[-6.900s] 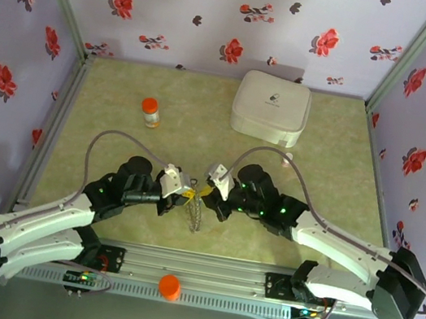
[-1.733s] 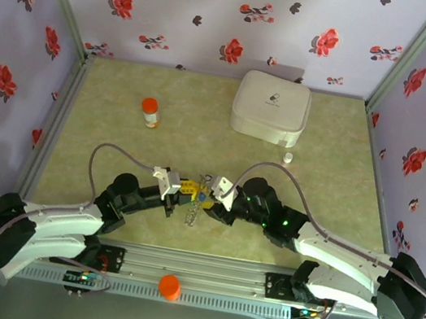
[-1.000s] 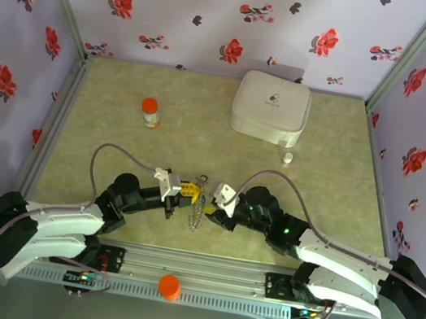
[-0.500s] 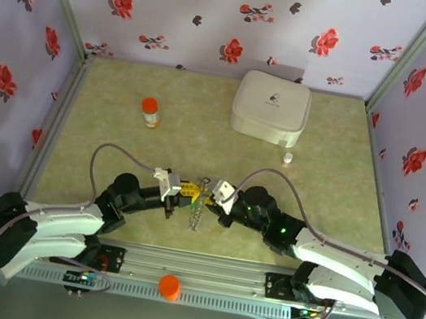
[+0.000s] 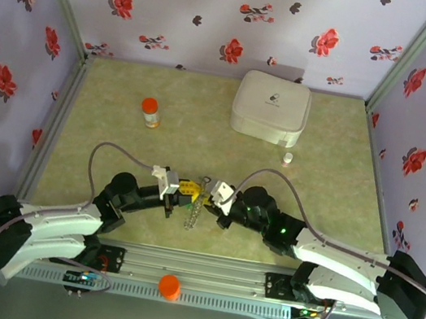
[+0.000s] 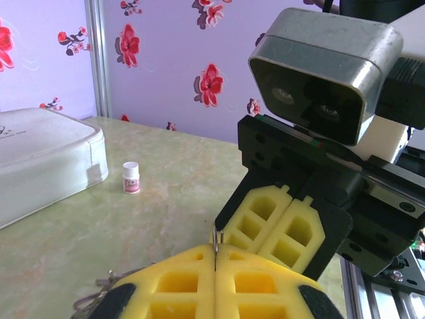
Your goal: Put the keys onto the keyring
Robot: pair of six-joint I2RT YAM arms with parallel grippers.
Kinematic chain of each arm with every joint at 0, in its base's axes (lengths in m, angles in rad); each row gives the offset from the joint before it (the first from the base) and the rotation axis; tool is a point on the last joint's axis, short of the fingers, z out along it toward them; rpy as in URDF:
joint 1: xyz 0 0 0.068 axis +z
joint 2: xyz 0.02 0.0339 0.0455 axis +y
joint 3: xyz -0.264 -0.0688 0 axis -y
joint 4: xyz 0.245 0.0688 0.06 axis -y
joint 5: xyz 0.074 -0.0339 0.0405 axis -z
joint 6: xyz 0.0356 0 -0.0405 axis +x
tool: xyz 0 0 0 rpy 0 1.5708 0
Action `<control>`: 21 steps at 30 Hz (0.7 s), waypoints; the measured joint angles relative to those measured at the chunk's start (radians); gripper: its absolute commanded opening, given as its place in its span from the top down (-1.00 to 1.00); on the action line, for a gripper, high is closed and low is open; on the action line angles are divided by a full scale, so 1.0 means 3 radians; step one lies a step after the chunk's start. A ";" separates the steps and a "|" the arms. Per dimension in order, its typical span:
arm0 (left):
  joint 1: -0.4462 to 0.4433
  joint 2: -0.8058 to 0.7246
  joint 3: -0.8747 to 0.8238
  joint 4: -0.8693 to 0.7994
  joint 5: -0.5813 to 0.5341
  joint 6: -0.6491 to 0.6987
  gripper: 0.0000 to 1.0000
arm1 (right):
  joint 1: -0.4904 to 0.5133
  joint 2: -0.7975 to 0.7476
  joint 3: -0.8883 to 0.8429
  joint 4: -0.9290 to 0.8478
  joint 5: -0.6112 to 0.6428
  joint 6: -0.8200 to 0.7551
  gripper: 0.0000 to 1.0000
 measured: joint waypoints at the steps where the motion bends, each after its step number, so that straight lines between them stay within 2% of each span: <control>1: 0.0000 0.0000 0.0000 0.0000 0.0001 0.0014 1.00 | 0.0000 0.0001 0.0000 0.0000 -0.0008 0.0000 0.78; 5: 0.0000 0.0008 0.0006 0.0023 -0.0005 0.0109 1.00 | 0.0004 -0.0055 -0.0017 -0.0109 0.0013 0.0029 0.40; 7: 0.0000 0.0048 0.0019 0.0061 -0.0006 0.0144 1.00 | 0.0004 -0.0193 -0.0064 -0.0210 0.0064 0.0038 0.32; 11: 0.0000 0.0182 0.0032 0.0131 -0.0004 0.0244 1.00 | 0.0000 -0.0638 -0.0100 -0.0537 0.0181 0.0011 0.33; 15: -0.0001 0.0318 0.0041 0.0156 0.0085 0.0345 1.00 | -0.0098 -0.1003 -0.0100 -0.0786 0.0095 -0.0029 0.39; 19: -0.0027 0.0415 0.0051 0.0173 0.0198 0.0435 1.00 | -0.0197 -0.1038 -0.0100 -0.0816 -0.0116 -0.0019 0.45; 21: -0.0055 0.0441 0.0064 0.0173 0.0251 0.0492 1.00 | -0.0217 -0.0963 -0.0100 -0.0771 -0.0216 0.0024 0.55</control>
